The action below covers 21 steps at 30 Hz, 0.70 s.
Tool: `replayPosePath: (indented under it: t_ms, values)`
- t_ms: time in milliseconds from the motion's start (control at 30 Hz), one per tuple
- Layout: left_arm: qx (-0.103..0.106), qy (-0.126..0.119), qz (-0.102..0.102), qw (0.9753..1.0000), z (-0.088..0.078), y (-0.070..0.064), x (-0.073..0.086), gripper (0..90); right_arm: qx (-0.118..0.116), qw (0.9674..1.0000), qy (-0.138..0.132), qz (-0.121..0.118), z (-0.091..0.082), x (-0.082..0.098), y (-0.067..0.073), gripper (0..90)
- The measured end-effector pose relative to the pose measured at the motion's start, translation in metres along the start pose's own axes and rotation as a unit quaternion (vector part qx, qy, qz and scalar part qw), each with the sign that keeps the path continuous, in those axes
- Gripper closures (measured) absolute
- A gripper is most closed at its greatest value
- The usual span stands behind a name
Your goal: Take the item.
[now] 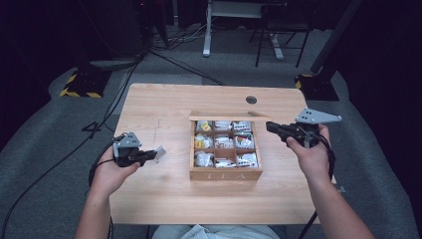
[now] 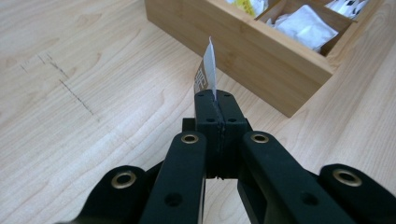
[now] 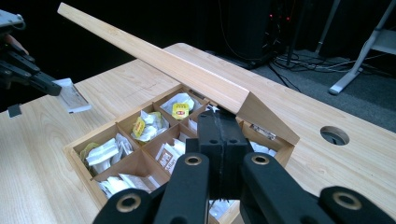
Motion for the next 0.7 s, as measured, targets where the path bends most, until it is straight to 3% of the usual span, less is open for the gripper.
replayPosePath:
  t_ms: [700]
  values:
    - [0.010, 0.017, -0.050, 0.9986, 0.018, 0.017, 0.026, 89.7, -0.002, 1.0000, 0.005, 0.002, 0.001, 0.000, 0.001, 90.0]
Point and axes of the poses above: each handheld gripper's, and its own axes: z roughly forward along the jaws, x roughly out of its underside, y roughly to its left, the point moved 4 cm from there along z, roughly forward along the jaws, and after that the axes turned 14 degrees about -y, right-handed, at the moved point
